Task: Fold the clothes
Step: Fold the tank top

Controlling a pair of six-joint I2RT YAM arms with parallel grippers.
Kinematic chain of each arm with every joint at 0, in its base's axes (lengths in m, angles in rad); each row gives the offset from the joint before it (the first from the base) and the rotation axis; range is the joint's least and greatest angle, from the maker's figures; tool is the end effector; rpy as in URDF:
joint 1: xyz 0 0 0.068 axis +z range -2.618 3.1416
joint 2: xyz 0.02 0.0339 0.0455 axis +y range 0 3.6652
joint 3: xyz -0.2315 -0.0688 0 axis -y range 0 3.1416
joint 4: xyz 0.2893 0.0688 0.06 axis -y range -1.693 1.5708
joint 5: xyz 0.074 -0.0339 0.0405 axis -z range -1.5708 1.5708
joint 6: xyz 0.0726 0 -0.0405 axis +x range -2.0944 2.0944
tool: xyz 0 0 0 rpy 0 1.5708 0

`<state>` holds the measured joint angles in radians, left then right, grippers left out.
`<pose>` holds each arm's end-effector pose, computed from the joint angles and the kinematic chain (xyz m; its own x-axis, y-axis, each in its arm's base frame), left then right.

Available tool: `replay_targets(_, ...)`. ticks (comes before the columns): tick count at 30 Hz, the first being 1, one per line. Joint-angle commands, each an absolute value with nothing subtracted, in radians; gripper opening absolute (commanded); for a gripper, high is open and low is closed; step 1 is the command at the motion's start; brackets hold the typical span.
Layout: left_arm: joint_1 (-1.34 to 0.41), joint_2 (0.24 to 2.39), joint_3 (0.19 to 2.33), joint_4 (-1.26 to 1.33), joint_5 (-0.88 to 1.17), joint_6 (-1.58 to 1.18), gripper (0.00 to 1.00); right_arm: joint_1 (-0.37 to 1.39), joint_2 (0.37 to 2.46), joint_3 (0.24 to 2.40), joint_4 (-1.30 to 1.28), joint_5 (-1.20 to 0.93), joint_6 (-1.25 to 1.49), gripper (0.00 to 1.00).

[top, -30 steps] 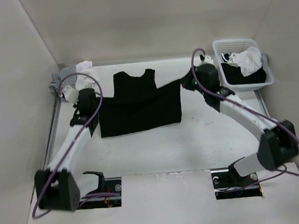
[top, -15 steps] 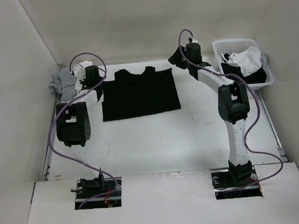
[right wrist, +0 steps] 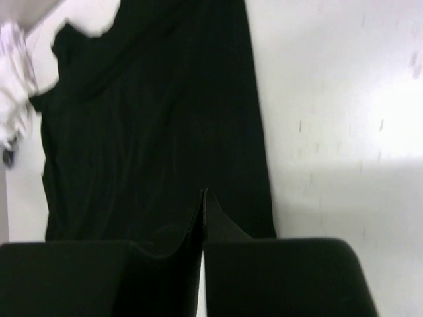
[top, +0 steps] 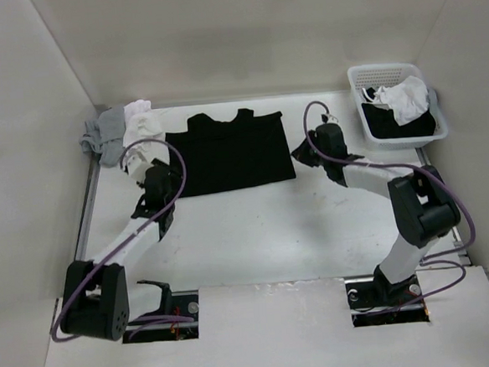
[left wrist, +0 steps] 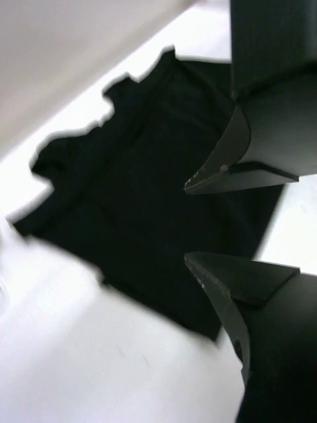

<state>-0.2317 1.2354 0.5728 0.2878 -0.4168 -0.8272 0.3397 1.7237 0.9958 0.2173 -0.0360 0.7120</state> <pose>0.3371 -0.0493 0.1500 -0.1259 -0.6618 -0.7390 -0.3683 0.7229 -0.5846 0.4131 0.1487 0.1230 -0.5857 0.4855 -0.6490 0.0265 0.8118 0.5833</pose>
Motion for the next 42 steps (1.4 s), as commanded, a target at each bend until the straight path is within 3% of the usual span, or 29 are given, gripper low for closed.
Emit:
replay_targets(1, -0.168, 1.157, 0.435, 0.215, -0.336, -0.882, 0.41, 0.373, 1.626, 0.875, 0.362, 0.024, 0.767, 0.09)
replay_targets(7, -0.019, 1.178, 0.330, 0.288, -0.095, -0.953, 0.45, 0.400, 1.548, 0.760, 0.374, 0.021, 0.775, 0.26)
replay_targets(14, 0.025, 1.319, 0.310, 0.451, -0.026, -0.980, 0.49, 0.397, 1.575, 0.709, 0.414, 0.018, 0.767, 0.43)
replay_targets(22, 0.044, 1.431, 0.314, 0.551, -0.026, -1.019, 0.24, 0.384, 1.664, 0.729, 0.436, 0.032, 0.805, 0.52)
replay_targets(27, 0.058, 1.413, 0.313, 0.557, -0.049, -1.026, 0.12, 0.366, 1.692, 0.726, 0.449, 0.041, 0.834, 0.55)
replay_targets(32, 0.054, 1.388, 0.314, 0.564, -0.093, -1.026, 0.08, 0.354, 1.732, 0.736, 0.453, 0.040, 0.853, 0.55)
replay_targets(38, 0.050, 1.430, 0.308, 0.610, -0.084, -1.026, 0.05, 0.358, 1.767, 0.759, 0.440, 0.015, 0.867, 0.41)
replay_targets(42, 0.053, 1.442, 0.304, 0.626, -0.071, -1.026, 0.03, 0.358, 1.760, 0.749, 0.431, -0.032, 0.884, 0.40)
